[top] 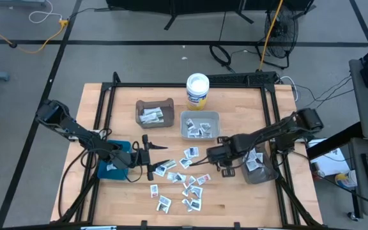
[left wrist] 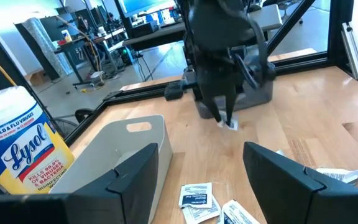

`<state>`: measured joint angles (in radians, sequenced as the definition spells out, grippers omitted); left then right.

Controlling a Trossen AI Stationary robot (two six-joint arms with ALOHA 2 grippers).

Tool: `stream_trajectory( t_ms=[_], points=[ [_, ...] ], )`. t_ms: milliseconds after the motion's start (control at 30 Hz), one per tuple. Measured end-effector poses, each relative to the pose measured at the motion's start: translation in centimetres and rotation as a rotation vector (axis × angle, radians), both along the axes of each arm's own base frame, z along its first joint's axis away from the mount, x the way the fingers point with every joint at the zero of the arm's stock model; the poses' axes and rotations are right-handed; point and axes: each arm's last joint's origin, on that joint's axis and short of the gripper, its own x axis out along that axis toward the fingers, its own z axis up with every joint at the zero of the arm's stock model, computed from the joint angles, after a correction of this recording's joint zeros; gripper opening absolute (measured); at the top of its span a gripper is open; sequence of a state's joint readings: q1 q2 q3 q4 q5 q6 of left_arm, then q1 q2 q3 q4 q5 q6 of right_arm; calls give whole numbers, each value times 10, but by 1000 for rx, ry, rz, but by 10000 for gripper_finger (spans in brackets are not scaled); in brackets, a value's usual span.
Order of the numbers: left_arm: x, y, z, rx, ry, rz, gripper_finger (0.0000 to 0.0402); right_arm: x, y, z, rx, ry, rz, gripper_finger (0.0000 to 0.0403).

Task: Pick & Place First Aid Supplies
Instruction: Put the blue alcohol pad into the bottom black bin

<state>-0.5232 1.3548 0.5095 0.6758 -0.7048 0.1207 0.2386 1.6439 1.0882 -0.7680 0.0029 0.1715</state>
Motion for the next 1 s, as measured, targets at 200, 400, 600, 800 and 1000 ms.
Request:
stream_trajectory(
  t_ms=[200, 400, 600, 800, 1000],
  points=[
    [0, 0, 0, -1, 0, -1, 241, -11, -3, 24, 14, -53, -6, 45],
    [0, 0, 0, -1, 0, -1, 241, -33, -8, 50, 30, -64, -76, 43],
    [0, 0, 0, -1, 1, -1, 241, -63, -15, 75, 24, -47, -213, 43],
    [0, 0, 0, -1, 2, -1, 241, -94, -16, 93, 14, -27, -340, 43],
    [0, 0, 0, -2, 2, -1, 241, -115, -12, 93, -34, -51, -402, 43]
  ],
)
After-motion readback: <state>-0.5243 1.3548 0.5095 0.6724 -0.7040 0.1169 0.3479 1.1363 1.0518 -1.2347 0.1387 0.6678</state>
